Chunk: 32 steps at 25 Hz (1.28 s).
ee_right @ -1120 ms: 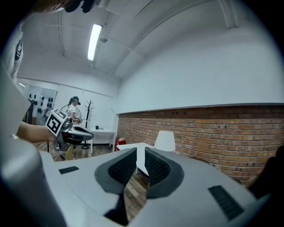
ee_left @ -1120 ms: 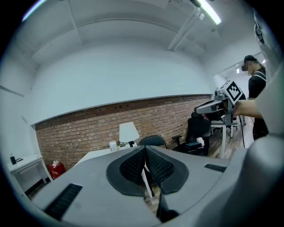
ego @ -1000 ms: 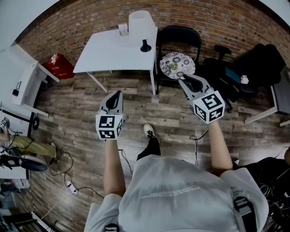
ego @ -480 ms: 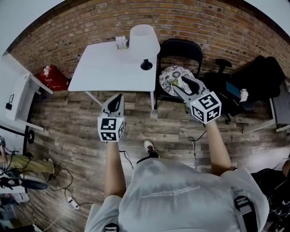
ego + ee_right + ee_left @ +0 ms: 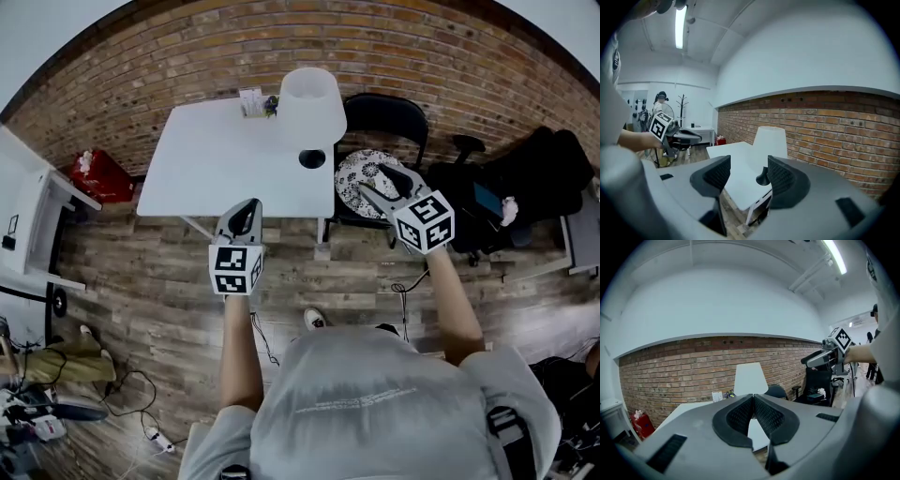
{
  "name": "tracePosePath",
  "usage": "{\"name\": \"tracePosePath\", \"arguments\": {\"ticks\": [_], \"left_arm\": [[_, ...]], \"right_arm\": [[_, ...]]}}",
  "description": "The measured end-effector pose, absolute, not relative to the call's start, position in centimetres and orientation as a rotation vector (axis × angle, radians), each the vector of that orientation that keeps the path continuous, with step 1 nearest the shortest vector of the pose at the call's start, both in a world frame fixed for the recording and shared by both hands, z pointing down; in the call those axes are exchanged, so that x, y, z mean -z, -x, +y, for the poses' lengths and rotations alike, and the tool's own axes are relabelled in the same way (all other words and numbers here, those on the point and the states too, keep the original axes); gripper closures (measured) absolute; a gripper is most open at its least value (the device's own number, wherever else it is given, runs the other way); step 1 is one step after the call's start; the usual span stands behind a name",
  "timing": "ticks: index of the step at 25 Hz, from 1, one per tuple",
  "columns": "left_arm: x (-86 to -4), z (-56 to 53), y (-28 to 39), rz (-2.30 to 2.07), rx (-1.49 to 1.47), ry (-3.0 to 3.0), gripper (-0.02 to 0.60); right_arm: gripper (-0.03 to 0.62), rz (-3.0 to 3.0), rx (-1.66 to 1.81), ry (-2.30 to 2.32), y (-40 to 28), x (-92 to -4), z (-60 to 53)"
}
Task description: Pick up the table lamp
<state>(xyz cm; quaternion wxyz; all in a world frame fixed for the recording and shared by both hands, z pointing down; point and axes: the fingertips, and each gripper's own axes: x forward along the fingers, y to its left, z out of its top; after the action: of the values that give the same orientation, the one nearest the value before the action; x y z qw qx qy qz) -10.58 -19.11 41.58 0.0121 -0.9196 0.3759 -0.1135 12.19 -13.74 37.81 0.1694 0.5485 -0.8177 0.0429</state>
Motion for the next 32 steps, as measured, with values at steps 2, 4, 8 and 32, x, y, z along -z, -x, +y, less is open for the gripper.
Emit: {"name": "tracePosePath", "arguments": {"ticks": [2,4,8,32], "left_arm": [[-42.0,-20.5,10.6,1.161,0.370,2.874,0.568],[-42.4,-21.7,10.5,1.155,0.387,2.879,0.568],[-43.3,-23.5,10.5,1.173,0.395,2.900,0.568],[-52.1,-31.1,7.8,1.583,0.731,2.828,0.567]], "right_arm": [[0.345,-2.305,-0.131,-1.541,-12.3,-38.8,-15.4],[0.344,-2.296,-0.152,-1.534,-12.4,-39.6,-17.0],[0.341,-2.294,-0.197,-1.522,-13.0,-41.3,-20.0],[0.333,-2.415,-0.098,-1.314,-17.5,-56.2,-36.7]]}}
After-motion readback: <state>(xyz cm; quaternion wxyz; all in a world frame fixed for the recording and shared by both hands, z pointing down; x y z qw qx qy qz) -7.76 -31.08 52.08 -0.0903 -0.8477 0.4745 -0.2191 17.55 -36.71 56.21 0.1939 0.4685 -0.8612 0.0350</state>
